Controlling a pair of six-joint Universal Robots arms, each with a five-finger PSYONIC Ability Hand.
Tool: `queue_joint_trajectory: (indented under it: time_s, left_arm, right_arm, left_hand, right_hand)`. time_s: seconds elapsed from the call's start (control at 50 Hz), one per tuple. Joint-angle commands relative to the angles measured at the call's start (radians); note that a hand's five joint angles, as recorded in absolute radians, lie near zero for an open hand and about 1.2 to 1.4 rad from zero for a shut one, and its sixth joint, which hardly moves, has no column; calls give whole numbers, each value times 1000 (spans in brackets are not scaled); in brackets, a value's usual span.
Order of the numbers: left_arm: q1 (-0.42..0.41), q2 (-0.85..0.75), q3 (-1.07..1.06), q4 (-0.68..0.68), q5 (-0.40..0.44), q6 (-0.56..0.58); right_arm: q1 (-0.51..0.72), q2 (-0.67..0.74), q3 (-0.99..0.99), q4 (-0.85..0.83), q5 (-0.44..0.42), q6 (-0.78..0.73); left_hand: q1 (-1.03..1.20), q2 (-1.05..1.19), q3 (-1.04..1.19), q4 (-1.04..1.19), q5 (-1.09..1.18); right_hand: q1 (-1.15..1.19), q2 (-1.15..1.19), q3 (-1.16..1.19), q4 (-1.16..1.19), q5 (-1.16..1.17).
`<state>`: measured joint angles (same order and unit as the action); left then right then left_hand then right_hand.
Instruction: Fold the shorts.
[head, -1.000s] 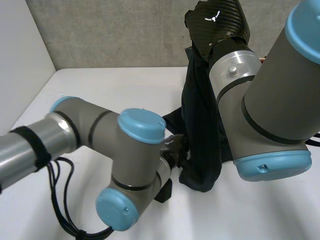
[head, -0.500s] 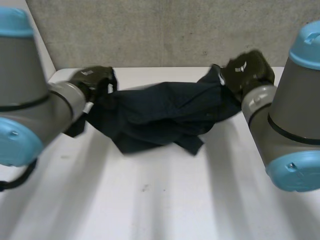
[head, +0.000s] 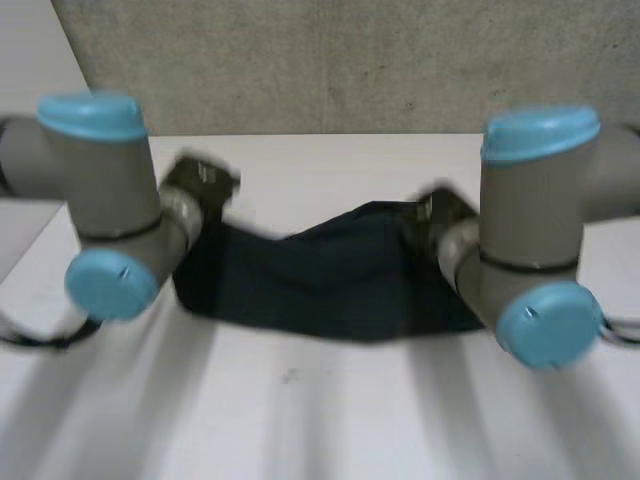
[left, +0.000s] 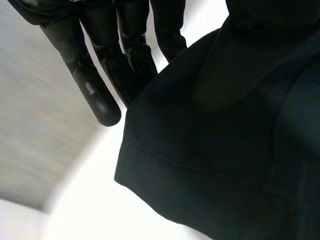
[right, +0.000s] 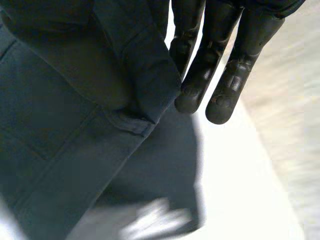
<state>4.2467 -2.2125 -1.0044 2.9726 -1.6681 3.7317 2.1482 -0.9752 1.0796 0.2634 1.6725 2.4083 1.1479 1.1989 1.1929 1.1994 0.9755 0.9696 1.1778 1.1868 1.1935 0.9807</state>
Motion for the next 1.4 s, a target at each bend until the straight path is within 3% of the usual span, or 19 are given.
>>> queue_joint_trajectory:
  time_s: [0.02, 0.08, 0.14, 0.34, 0.46, 0.56, 0.7, 0.9, 0.96, 1.02, 1.04, 1.06, 1.26, 1.4]
  left_arm:
    - [-5, -24, 400, 389, -38, -15]
    - [-4, 42, 377, 644, -45, -9]
    - [-4, 114, 304, 743, -55, -9]
    - [18, 220, -98, 654, -58, -73]
    - [35, 229, -327, 635, -55, -107]
    - [38, 209, -508, 640, -35, -111]
    - [22, 80, -586, 609, -29, -98]
    - [65, 227, -629, 247, -16, -115]
    - [71, 286, -640, 211, 22, -121]
    - [75, 322, -655, 209, 74, -137]
    - [82, 342, -663, 209, 118, -156]
    - [90, 352, -668, 209, 138, -164]
    - [278, 410, -733, 160, 384, -242]
    - [358, 494, -832, 98, 422, -253]
  right_arm:
    - [-1, -35, -251, -528, 69, 29]
    - [-11, -123, -202, -839, 65, 54]
    - [-31, -164, -135, -980, 44, 57]
    - [-22, -143, 40, -699, -72, 64]
    - [-22, -76, 163, -684, -114, 64]
    - [-21, 47, 235, -670, -116, 58]
    - [-21, 142, 255, -558, -111, 58]
    - [-34, -36, 313, -293, -117, 106]
    - [-34, -71, 338, -257, -119, 150]
    - [-34, -82, 356, -240, -120, 186]
    - [-36, -82, 367, -233, -122, 214]
    - [-37, -82, 373, -231, -122, 231]
    - [-74, -69, 393, -231, -131, 408]
    - [-91, -66, 398, -236, -125, 445]
  left_hand:
    - [248, 197, 203, 197, 246]
    - [248, 197, 203, 197, 246]
    - [248, 197, 203, 197, 246]
    - [248, 197, 203, 197, 246]
    - [248, 197, 203, 197, 246]
    - [248, 197, 203, 197, 246]
    - [248, 197, 203, 197, 246]
    - [248, 197, 203, 197, 246]
    - [248, 197, 203, 197, 246]
    - [-158, -209, -203, -209, -160]
    - [-520, -571, -565, -571, -522]
    - [-631, -682, -676, -682, -633]
    - [-620, -671, -665, -672, -622]
    - [-535, -586, -580, -587, -538]
  right_hand:
    - [427, 218, 209, 203, 241]
    - [427, 218, 209, 203, 241]
    - [427, 218, 209, 203, 241]
    - [427, 218, 209, 203, 241]
    - [427, 218, 209, 203, 241]
    - [427, 218, 209, 203, 241]
    - [427, 218, 209, 203, 241]
    - [427, 218, 209, 203, 241]
    - [427, 218, 209, 203, 241]
    - [427, 218, 209, 203, 241]
    - [427, 218, 209, 203, 241]
    - [427, 218, 209, 203, 241]
    - [427, 218, 209, 203, 241]
    - [427, 218, 209, 203, 241]
